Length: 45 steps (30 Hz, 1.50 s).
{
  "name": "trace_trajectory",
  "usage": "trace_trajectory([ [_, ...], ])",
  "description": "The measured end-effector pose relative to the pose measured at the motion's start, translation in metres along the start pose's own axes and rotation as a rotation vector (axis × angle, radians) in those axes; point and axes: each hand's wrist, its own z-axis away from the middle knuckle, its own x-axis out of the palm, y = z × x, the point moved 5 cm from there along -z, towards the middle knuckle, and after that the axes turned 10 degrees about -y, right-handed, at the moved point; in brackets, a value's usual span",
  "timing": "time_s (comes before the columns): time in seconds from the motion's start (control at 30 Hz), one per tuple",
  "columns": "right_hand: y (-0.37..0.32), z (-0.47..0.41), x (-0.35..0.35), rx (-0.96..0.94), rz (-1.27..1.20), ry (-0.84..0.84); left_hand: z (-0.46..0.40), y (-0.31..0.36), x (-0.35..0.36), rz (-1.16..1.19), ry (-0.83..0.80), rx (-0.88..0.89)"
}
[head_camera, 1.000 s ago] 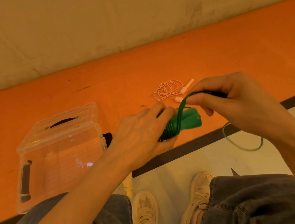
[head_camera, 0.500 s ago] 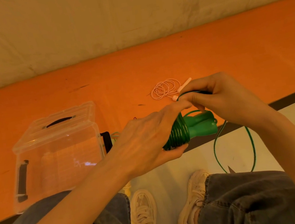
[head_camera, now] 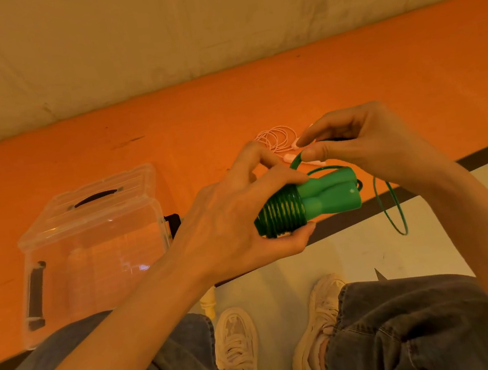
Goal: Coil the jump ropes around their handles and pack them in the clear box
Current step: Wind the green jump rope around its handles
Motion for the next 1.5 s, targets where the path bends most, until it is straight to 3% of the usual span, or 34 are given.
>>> trace_trajectory([
  [0.43, 0.017, 0.002, 0.017, 0.149, -0.093, -0.208, -0.001, 0.003, -0.007, 0.102, 0.118, 0.044],
  [0.53, 0.016, 0.005, 0.018, 0.16, -0.052, -0.078, -0.002, -0.002, -0.011, 0.071, 0.152, 0.01],
  [0.8, 0.029, 0.003, 0.036, 0.189, -0.078, -0.176, -0.003, -0.01, -0.021, -0.112, 0.281, -0.103],
  [1.07, 0.012, 0.027, 0.054, 0.21, -0.025, -0.419, -0.005, -0.019, -0.007, -0.21, 0.135, -0.184],
  [1.27, 0.006, 0.028, 0.051, 0.249, -0.027, -0.399, -0.004, -0.022, -0.004, -0.304, 0.068, -0.253],
  [1.5, 0.004, 0.029, 0.052, 0.265, -0.033, -0.374, -0.001, -0.03, -0.003, -0.189, 0.032, -0.29],
])
